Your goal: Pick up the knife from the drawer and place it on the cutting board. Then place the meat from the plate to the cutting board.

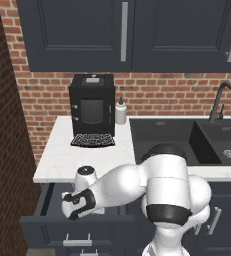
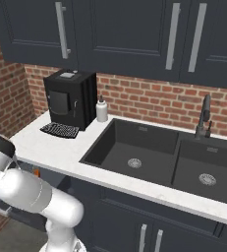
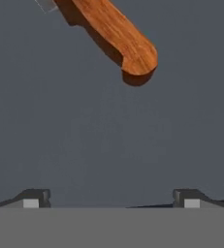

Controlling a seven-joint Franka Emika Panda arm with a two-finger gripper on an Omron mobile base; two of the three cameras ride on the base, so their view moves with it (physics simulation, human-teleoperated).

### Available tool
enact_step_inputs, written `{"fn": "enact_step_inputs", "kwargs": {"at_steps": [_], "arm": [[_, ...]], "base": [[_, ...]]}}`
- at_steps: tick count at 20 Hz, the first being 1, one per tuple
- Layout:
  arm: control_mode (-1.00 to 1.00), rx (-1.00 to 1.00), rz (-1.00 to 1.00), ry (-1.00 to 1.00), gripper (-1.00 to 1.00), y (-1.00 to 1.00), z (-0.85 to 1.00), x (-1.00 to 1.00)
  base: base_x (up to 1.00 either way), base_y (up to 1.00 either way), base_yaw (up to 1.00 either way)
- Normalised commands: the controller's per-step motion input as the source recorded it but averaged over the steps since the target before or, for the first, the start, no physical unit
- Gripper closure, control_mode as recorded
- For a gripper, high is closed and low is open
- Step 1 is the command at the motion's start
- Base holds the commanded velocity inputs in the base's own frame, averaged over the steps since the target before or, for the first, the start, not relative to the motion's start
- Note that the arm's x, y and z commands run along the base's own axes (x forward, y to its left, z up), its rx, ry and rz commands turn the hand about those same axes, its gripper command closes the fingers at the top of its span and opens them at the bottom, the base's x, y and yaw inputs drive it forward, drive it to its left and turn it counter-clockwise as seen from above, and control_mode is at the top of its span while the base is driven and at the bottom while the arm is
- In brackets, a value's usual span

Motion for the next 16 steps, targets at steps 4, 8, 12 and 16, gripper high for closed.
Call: {"fn": "enact_step_inputs", "kwargs": {"at_steps": [4,8,12,16], "arm": [[-1.0,-0.04,0.03,0.37,-1.0,0.5,-0.51,-0.27],[-1.0,-0.13,0.17,0.26,-1.0,0.68,-0.14,-1.0],[-1.0,-0.21,0.23,0.22,-1.0,0.74,0.15,-1.0],[-1.0,-0.18,0.21,0.17,-1.0,0.41,0.69,-1.0]], "base": [[0.0,0.0,0.0],[0.0,0.0,0.0],[0.0,0.0,0.0],[0.0,0.0,0.0]]}}
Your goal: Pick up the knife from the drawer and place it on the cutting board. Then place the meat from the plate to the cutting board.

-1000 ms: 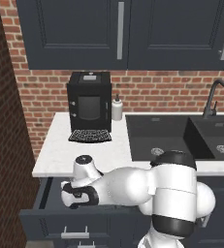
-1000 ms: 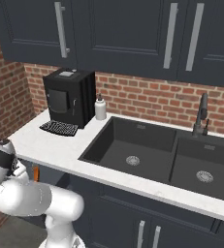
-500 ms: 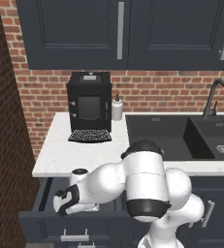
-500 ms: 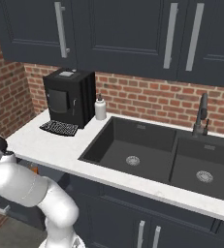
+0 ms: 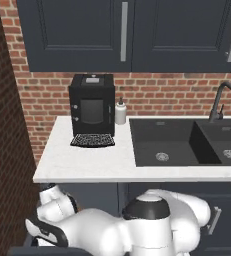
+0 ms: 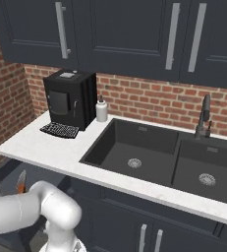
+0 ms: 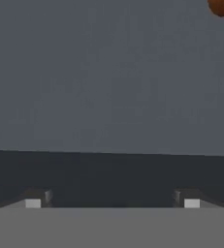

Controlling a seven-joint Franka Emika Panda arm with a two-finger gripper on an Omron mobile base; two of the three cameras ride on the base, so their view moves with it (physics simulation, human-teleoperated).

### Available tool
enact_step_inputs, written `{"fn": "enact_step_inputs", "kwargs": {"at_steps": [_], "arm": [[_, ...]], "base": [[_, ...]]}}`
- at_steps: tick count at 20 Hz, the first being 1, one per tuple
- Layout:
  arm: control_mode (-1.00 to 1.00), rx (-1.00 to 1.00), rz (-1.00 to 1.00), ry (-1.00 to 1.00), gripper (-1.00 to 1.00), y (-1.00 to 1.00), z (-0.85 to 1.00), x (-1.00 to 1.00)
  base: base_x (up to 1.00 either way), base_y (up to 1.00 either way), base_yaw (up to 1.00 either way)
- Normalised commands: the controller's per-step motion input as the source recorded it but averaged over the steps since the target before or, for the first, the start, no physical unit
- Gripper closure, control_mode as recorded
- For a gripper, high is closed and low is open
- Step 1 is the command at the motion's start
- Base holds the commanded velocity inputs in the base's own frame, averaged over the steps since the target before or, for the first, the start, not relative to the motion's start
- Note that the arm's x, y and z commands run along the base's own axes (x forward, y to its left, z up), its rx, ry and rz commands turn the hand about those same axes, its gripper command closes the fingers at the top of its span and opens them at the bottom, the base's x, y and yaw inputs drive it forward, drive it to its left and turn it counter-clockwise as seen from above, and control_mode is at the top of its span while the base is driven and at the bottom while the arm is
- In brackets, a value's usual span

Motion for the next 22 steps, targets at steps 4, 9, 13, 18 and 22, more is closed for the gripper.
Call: {"fn": "enact_step_inputs", "kwargs": {"at_steps": [4,9,13,18,22], "arm": [[-1.0,-0.06,0.13,0.1,-1.0,-0.01,0.97,-0.71],[-1.0,0.0,0.0,0.02,-1.0,-0.59,1.0,0.0],[-1.0,0.07,0.0,0.0,-1.0,-0.86,1.0,0.0],[-1.0,0.1,0.0,-0.01,-1.0,-0.89,0.68,0.0],[-1.0,0.05,0.0,0.0,-1.0,-0.41,0.08,0.0]], "base": [[0.0,0.0,0.0],[0.0,0.0,0.0],[0.0,0.0,0.0],[0.0,0.0,0.0],[0.0,0.0,0.0]]}}
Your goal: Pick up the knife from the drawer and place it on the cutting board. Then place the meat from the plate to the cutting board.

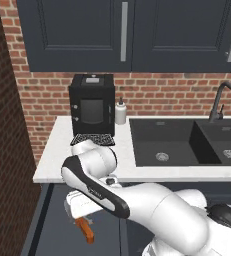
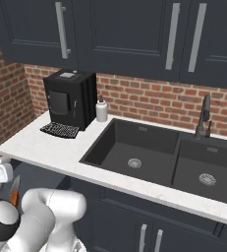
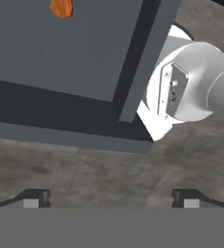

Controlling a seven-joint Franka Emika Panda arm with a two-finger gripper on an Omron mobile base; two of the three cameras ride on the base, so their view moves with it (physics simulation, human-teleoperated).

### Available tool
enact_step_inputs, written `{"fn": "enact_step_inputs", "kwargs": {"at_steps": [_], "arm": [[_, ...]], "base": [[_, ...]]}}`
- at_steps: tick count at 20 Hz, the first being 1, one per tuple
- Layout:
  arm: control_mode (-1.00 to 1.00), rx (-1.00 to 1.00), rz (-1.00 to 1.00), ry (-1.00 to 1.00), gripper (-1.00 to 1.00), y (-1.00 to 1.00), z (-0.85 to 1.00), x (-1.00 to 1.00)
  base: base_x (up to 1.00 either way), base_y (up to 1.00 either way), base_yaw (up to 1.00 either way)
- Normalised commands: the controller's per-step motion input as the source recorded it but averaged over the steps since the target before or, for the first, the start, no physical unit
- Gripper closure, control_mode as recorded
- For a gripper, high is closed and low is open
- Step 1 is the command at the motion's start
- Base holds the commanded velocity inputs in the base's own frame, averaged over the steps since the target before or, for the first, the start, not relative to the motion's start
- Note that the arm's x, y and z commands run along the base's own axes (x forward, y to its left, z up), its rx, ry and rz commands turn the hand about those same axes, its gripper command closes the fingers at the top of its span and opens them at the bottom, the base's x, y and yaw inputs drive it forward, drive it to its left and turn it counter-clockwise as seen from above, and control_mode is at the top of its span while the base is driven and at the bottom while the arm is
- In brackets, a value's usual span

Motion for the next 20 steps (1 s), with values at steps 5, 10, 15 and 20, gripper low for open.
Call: {"fn": "enact_step_inputs", "kwargs": {"at_steps": [5,10,15,20], "arm": [[-1.0,0.0,0.0,-0.1,-1.0,0.03,-0.37,0.01],[-1.0,0.0,0.0,-0.07,-1.0,0.25,-0.36,0.36],[-1.0,0.0,0.0,0.0,-1.0,0.06,-0.15,0.57],[-1.0,0.0,0.0,0.0,-1.0,0.15,-0.31,0.5]], "base": [[0.0,0.0,0.0],[0.0,0.0,0.0],[0.0,0.0,0.0],[0.0,0.0,0.0]]}}
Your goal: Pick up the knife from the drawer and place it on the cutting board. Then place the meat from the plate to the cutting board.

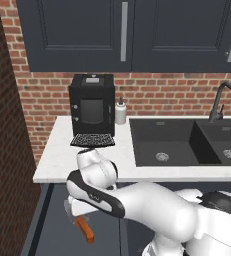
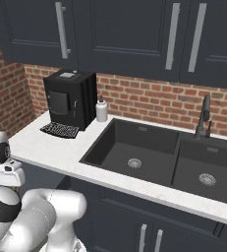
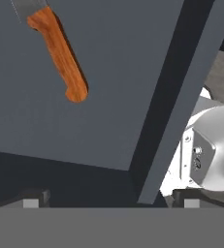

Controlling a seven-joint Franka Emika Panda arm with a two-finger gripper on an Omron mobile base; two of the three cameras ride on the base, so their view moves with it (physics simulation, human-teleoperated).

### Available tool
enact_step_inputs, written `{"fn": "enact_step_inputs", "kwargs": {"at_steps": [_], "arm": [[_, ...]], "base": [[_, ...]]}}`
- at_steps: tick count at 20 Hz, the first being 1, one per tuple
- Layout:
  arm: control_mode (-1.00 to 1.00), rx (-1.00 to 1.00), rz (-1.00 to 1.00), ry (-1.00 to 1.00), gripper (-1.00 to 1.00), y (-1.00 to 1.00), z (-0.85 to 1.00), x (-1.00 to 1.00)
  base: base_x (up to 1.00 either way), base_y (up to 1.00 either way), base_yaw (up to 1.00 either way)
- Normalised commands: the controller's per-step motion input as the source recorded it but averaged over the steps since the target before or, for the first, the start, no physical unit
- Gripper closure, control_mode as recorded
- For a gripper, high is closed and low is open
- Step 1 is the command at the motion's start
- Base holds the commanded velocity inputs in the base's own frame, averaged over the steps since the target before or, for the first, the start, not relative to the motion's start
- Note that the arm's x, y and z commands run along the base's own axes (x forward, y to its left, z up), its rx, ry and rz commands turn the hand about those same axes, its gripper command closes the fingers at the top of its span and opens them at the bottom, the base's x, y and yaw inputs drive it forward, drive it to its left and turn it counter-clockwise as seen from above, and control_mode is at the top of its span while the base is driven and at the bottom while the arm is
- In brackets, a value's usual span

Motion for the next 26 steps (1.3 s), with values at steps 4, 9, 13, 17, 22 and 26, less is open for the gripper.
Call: {"fn": "enact_step_inputs", "kwargs": {"at_steps": [4,9,13,17,22,26], "arm": [[-1.0,0.0,0.03,0.0,-1.0,0.4,-0.46,0.16],[-1.0,0.0,0.04,0.0,-1.0,0.44,-0.4,0.07],[-1.0,0.0,0.02,0.0,-1.0,0.09,-0.3,0.38],[-1.0,0.0,0.01,0.0,-1.0,0.0,-0.27,0.42],[-1.0,0.0,0.01,-0.04,-1.0,0.07,-0.45,0.09],[-1.0,0.0,0.0,-0.06,-1.0,0.19,-0.42,0.01]], "base": [[0.0,0.0,0.0],[0.0,0.0,0.0],[0.0,0.0,0.0],[0.0,0.0,0.0],[0.0,0.0,0.0],[0.0,0.0,0.0]]}}
